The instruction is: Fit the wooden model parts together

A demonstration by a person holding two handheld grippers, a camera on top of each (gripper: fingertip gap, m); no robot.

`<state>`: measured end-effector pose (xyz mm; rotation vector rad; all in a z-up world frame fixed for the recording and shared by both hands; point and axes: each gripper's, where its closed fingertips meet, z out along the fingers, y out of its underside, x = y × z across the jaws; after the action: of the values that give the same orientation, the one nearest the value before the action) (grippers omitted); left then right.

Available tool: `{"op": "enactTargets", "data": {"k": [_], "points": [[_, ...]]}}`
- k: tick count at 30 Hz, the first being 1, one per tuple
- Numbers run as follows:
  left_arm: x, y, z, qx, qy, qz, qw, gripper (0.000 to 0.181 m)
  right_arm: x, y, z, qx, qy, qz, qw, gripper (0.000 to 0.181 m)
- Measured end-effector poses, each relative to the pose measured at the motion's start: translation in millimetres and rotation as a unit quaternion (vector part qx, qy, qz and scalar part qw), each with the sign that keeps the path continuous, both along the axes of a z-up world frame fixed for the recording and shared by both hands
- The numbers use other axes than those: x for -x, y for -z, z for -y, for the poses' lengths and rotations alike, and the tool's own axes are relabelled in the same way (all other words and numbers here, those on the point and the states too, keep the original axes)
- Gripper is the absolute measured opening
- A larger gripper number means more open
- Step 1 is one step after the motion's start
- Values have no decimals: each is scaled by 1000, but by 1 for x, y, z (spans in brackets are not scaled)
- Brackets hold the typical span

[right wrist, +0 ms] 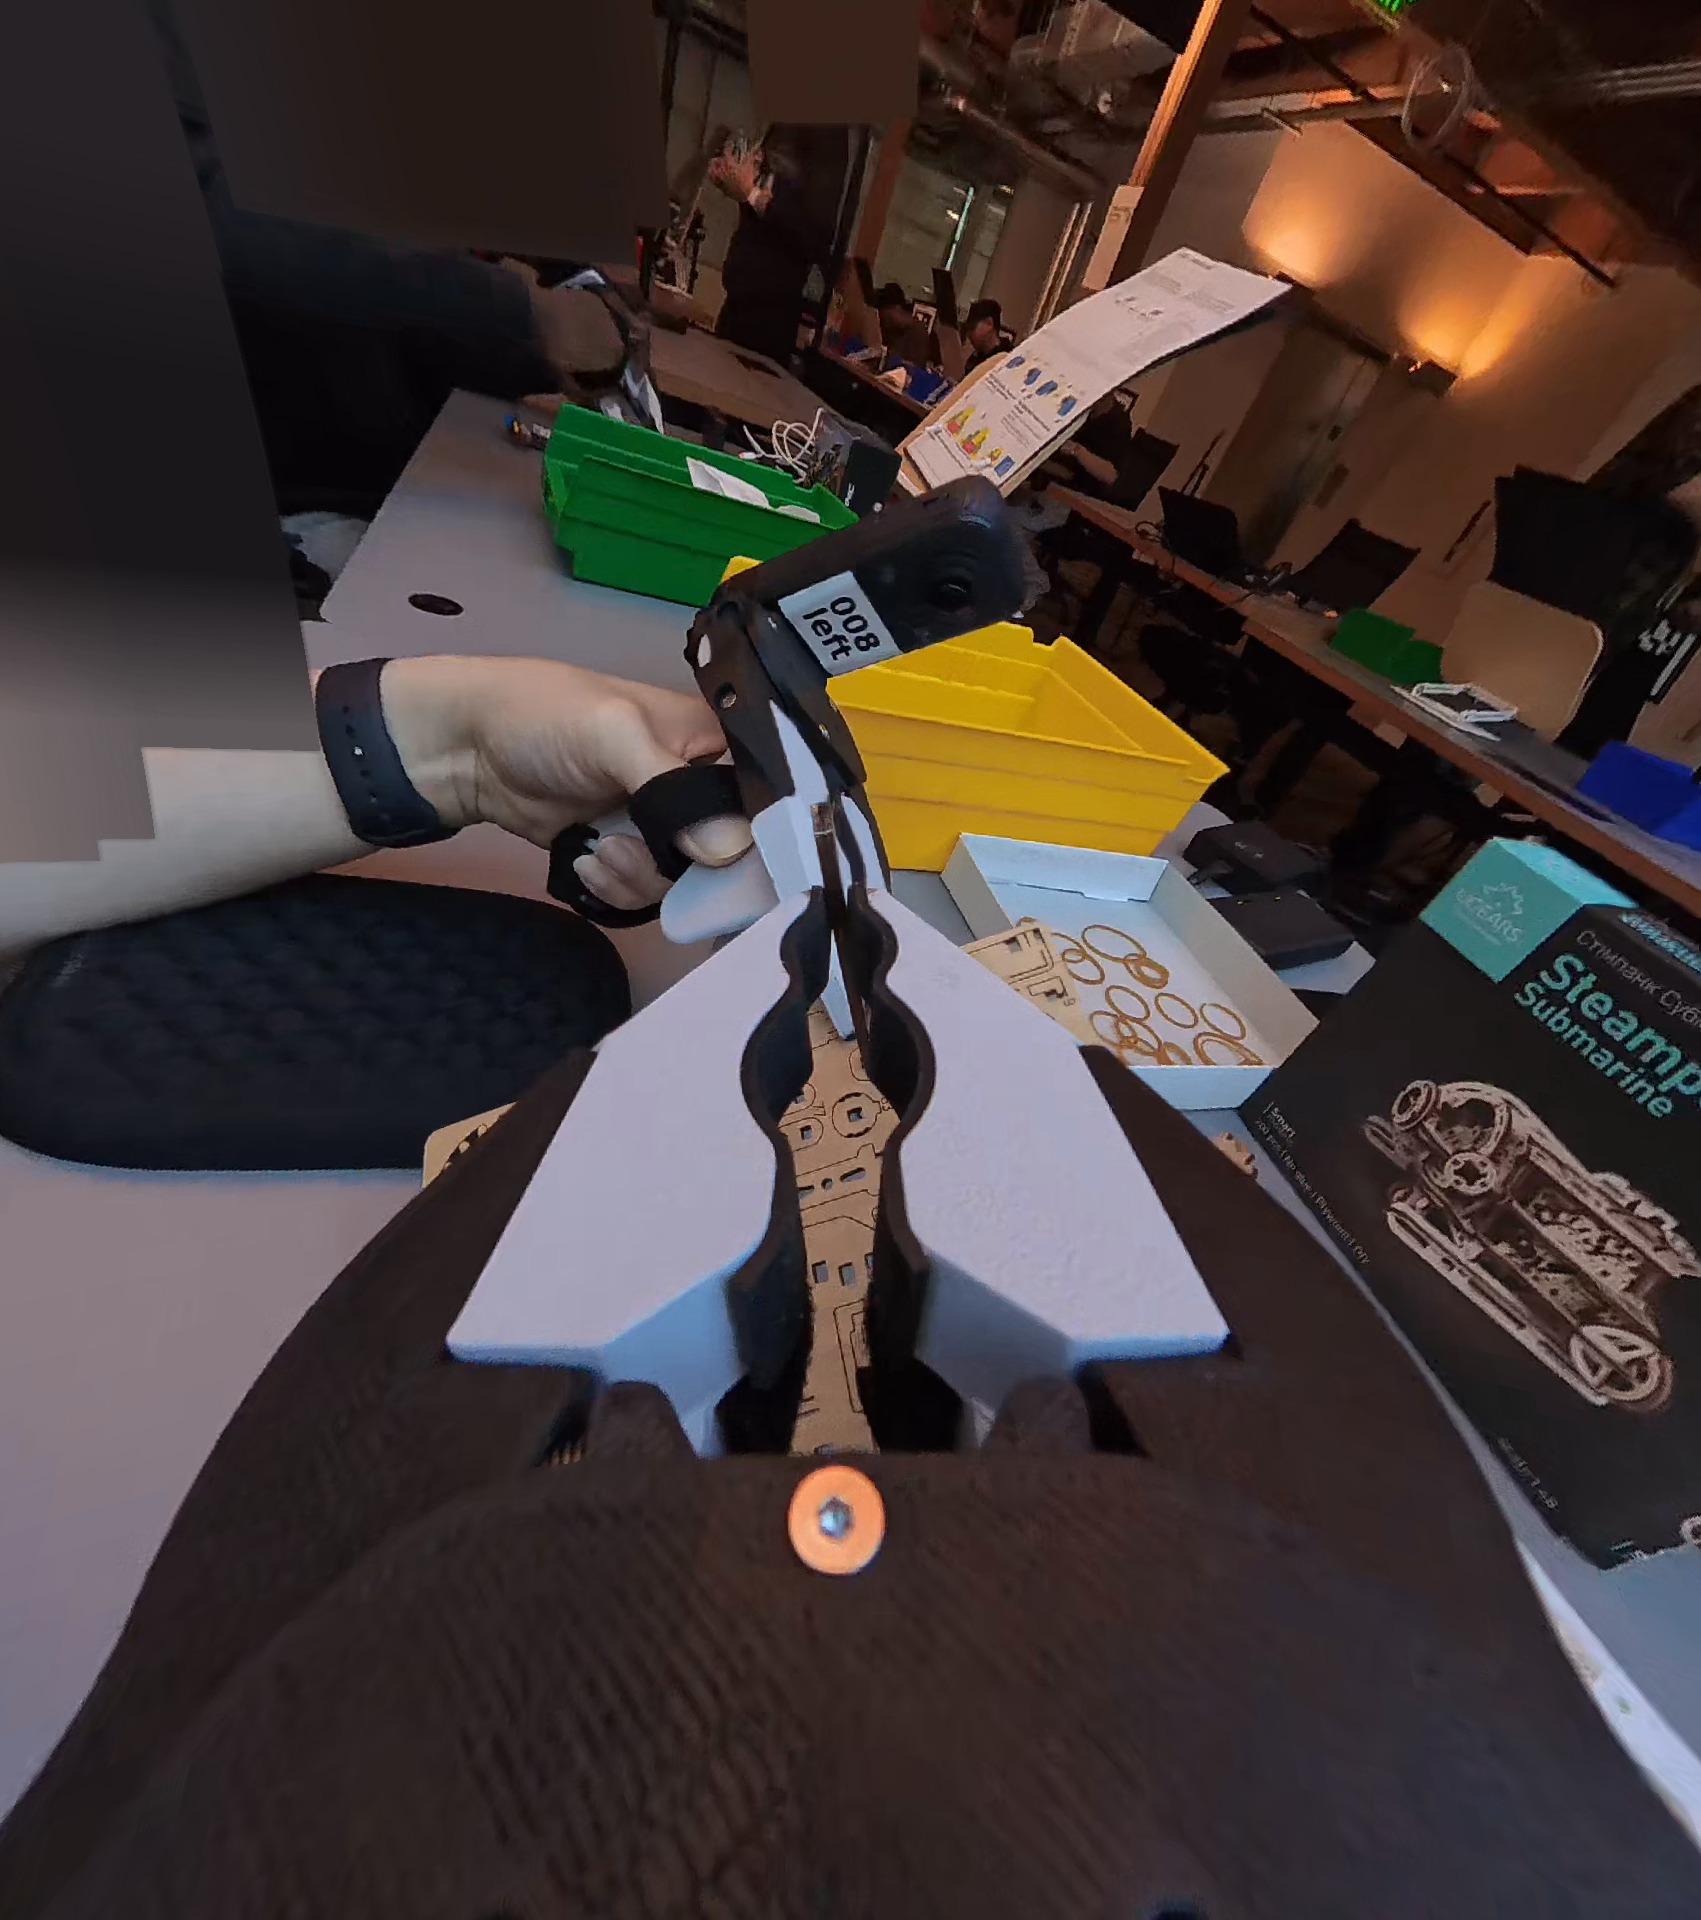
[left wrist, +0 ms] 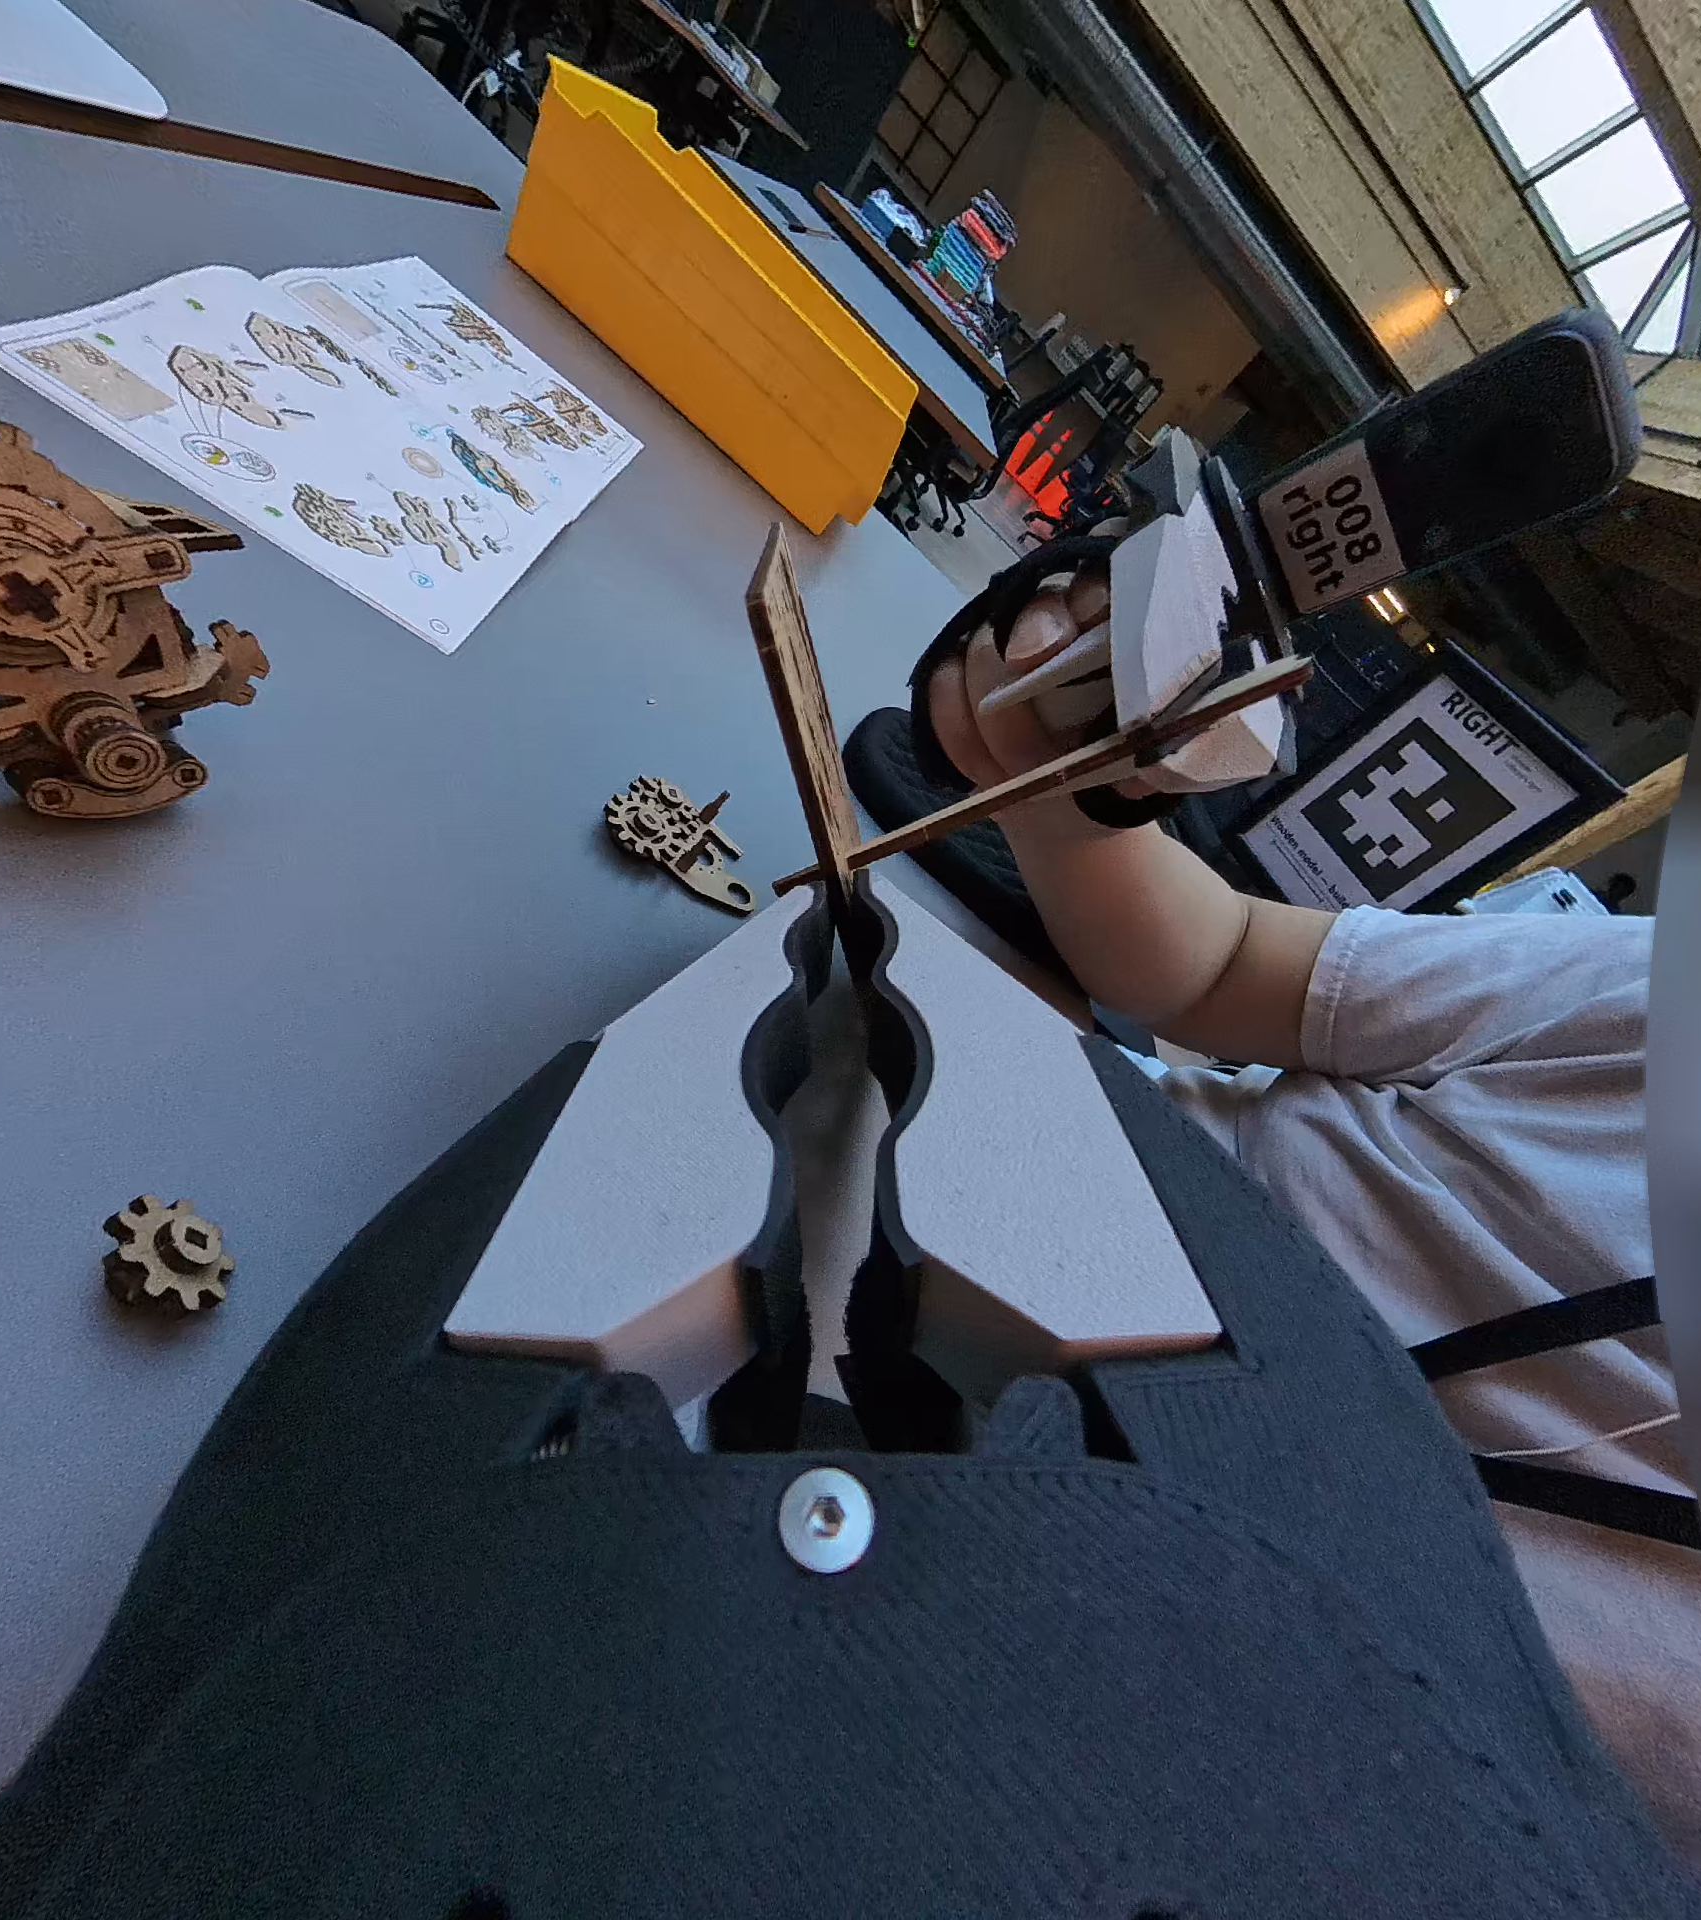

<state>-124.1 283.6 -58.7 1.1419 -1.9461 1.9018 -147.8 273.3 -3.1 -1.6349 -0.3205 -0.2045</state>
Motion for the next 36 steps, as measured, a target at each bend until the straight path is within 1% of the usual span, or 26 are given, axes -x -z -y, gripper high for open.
{"op": "enactTargets", "data": {"k": [1,3,4,7,9,12,16,18,20,22,24,26,27,28,29,31,32,36], "points": [[1,0,1,2,4,-1,1000,1,6,1,0,1,-4,34,999,0],[4,-1,4,6,15,-4,1000,1,17,4,0,1,6,136,991,0],[4,-1,4,7,17,-4,1000,0,18,5,-1,-1,14,155,988,0],[2,1,0,-3,4,-4,1000,0,3,4,2,-2,18,84,996,0],[1,0,-1,-4,0,-2,1000,1,-3,6,7,8,20,73,997,1],[0,5,-1,-18,-3,-8,1000,1,4,13,7,16,18,100,995,1],[0,11,5,-39,2,-12,999,2,11,15,-5,42,34,156,986,1],[-1,15,4,-48,-2,-15,999,3,12,17,-11,56,43,169,983,1],[-2,13,1,-41,-6,-15,999,2,11,16,-12,55,52,172,982,1],[0,9,0,-29,-4,-12,1000,1,7,11,-4,39,51,143,988,1],[2,5,2,-18,5,-7,1000,1,2,6,6,19,39,83,996,1],[3,5,5,-13,13,-9,1000,1,-2,8,11,6,25,30,999,1],[2,7,5,-13,14,-12,1000,1,-2,10,11,3,21,20,1000,1],[2,7,4,-11,15,-15,1000,1,1,10,11,0,17,26,1000,1],[3,7,4,-8,16,-16,1000,1,6,10,8,2,16,53,998,1],[2,8,4,-13,14,-16,1000,0,14,13,1,21,29,140,990,1],[3,8,5,-12,16,-17,1000,0,19,13,-4,28,27,160,986,0],[2,11,5,-20,14,-20,1000,2,17,15,-12,55,38,195,978,0]]}}
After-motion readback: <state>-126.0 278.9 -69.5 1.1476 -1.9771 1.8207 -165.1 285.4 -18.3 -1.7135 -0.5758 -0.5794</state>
